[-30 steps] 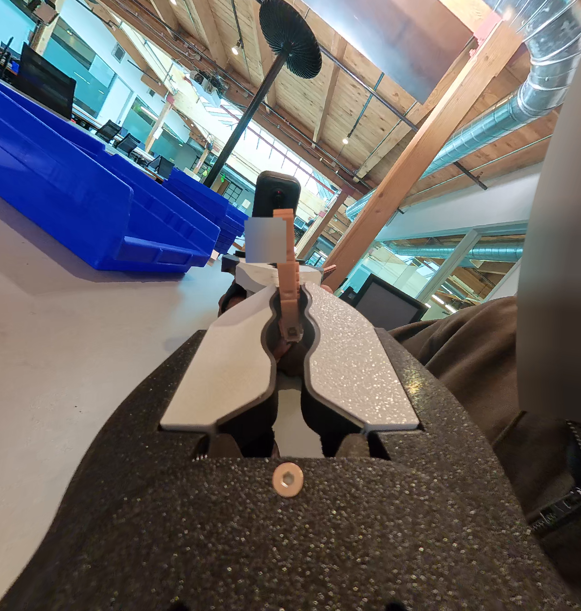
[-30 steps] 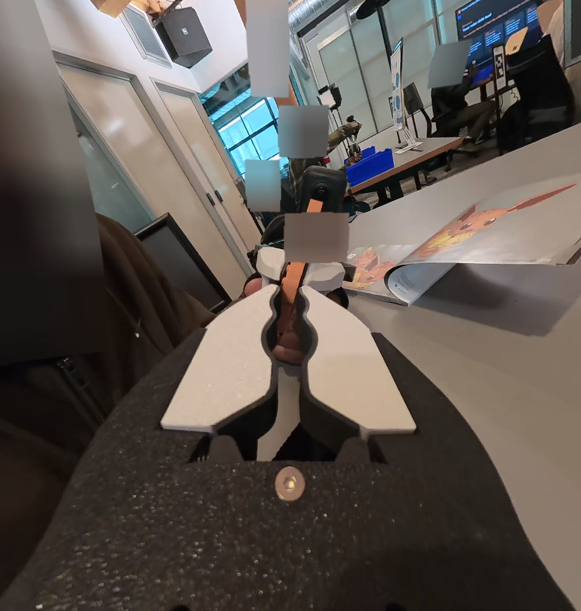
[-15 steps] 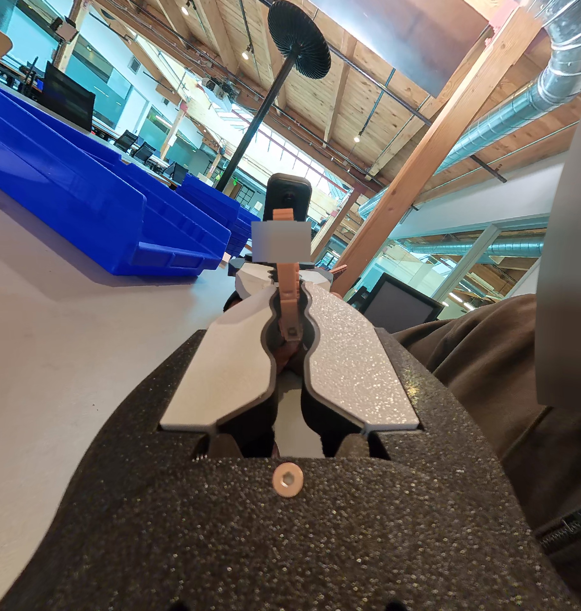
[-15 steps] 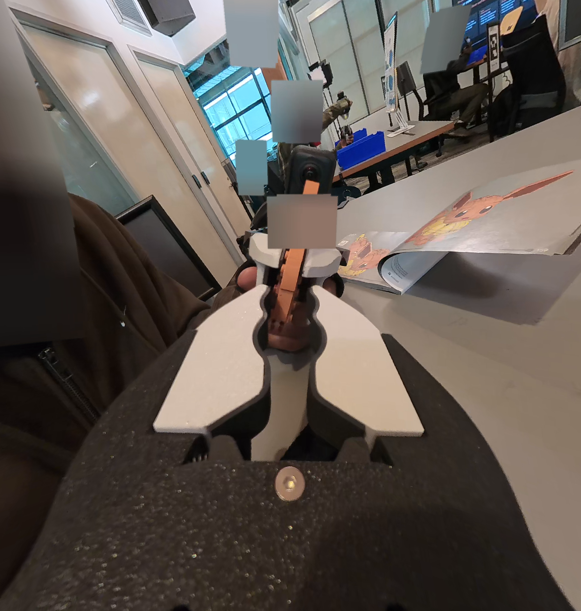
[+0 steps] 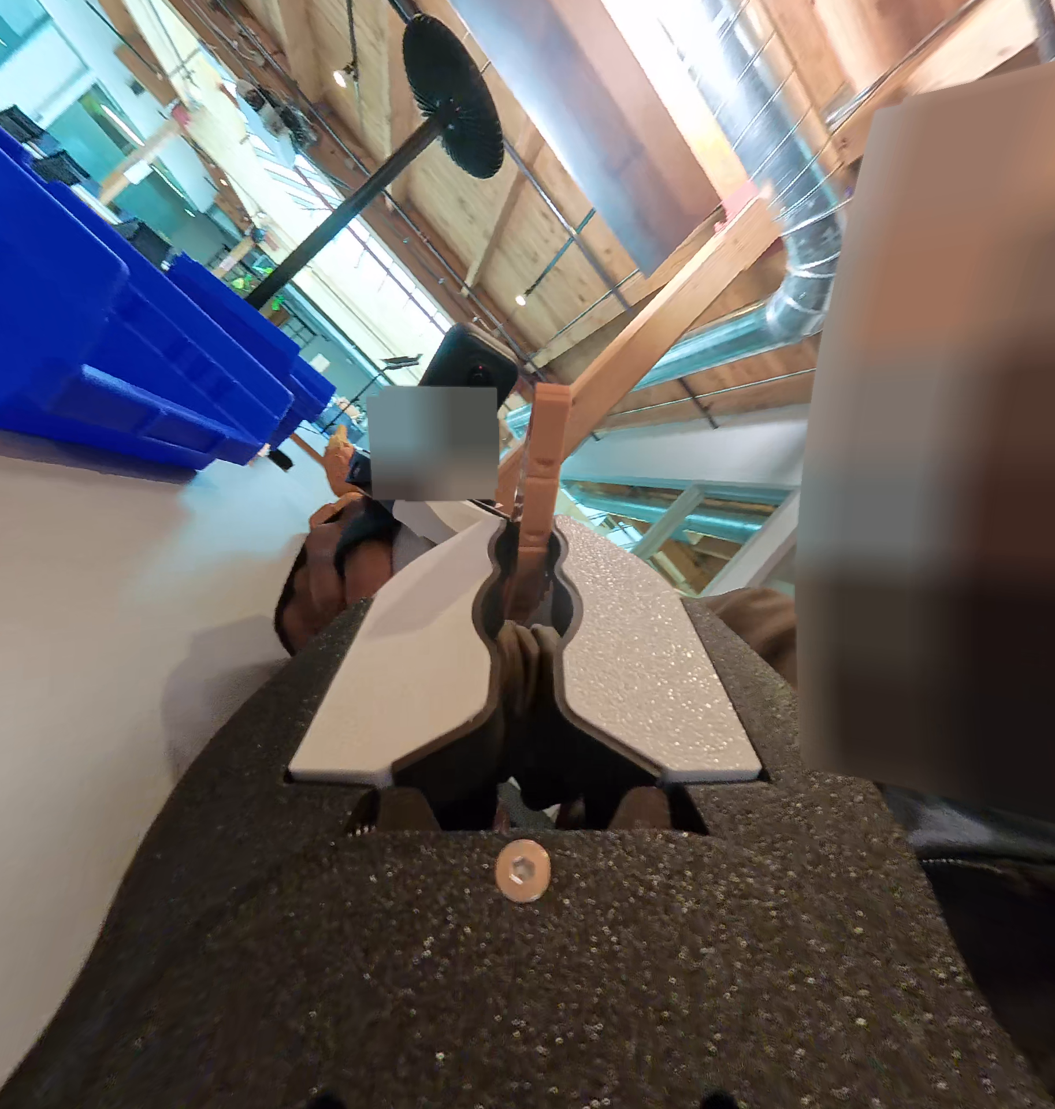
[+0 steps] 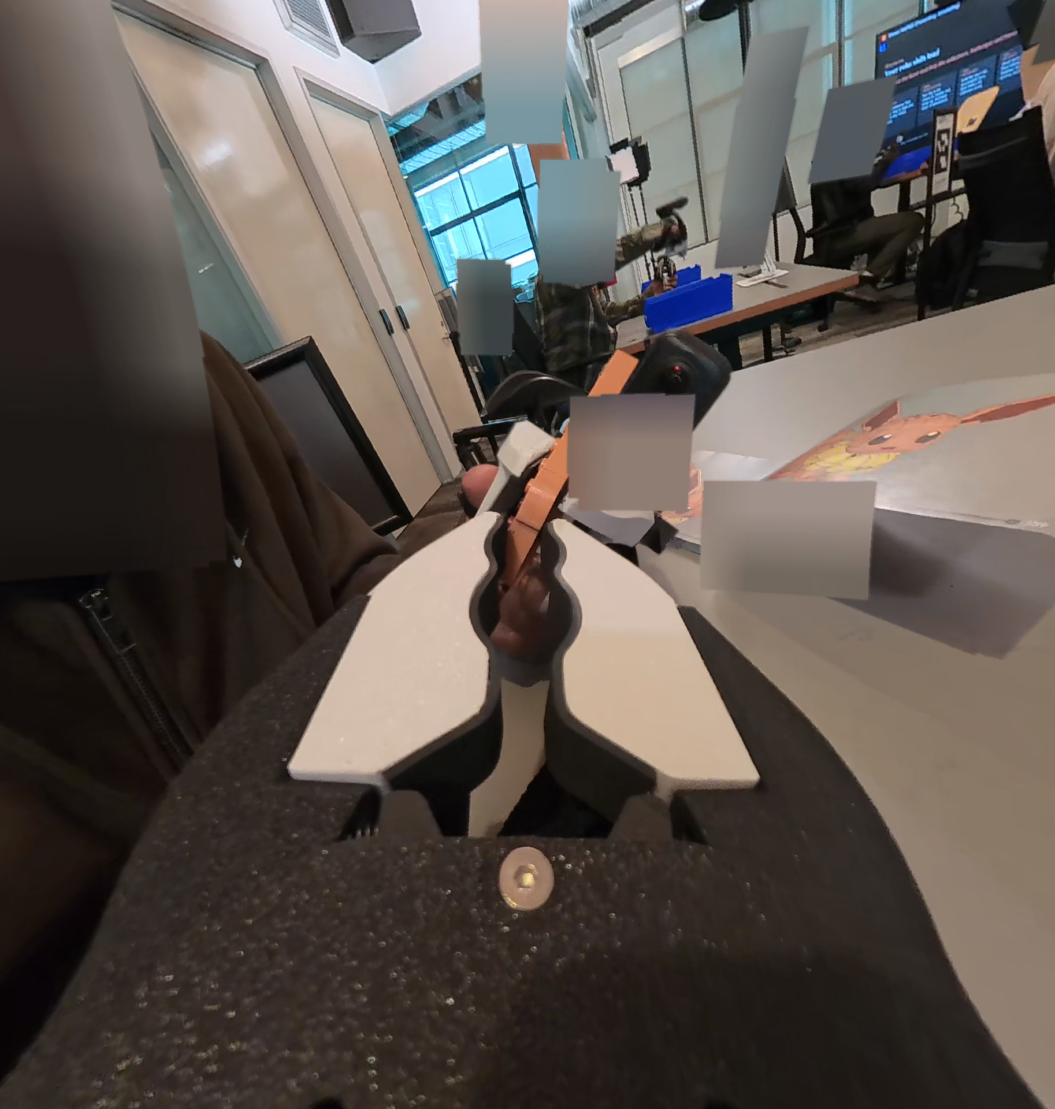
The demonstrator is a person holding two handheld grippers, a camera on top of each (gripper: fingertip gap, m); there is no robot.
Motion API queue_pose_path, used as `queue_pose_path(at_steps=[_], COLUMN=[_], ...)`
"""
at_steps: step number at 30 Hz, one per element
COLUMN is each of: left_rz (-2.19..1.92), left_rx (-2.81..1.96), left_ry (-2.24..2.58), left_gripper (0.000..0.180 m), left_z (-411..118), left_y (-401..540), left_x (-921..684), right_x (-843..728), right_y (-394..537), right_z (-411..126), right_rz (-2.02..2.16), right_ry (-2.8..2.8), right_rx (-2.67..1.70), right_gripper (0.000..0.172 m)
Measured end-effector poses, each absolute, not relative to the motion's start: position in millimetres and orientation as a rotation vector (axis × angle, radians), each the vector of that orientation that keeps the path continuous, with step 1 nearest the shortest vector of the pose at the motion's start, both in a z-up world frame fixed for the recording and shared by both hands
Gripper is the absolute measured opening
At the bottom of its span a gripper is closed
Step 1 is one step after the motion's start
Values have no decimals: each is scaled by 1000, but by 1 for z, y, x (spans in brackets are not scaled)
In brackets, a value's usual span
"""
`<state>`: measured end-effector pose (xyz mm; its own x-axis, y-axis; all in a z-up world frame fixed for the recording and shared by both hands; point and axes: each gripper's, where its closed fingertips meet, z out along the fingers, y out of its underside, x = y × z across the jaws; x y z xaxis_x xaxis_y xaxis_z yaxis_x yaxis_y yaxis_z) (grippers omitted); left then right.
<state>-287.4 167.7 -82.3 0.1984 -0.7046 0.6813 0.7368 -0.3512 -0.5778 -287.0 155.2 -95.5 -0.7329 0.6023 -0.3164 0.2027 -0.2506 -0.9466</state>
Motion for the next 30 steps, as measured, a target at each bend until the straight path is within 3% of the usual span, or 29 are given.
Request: queue_pose_path(at_steps=[18, 23, 30], left_rz=[-1647, -1352, -1269], left_rx=[-1161, -1274, -1223], left_ry=[-43, 4, -29], left_gripper=[12, 13, 21], left_z=[-78, -83, -75], left_y=[163, 170, 170], left_x=[-281, -284, -298], right_x=[-279, -286, -289], right_y=[150, 160, 167], right_z=[-91, -100, -102], right_rz=[1983, 1891, 1861], right_ry=[-1746, -1755, -1744], right_rx=[-806, -874, -924], right_gripper=[12, 9, 8])
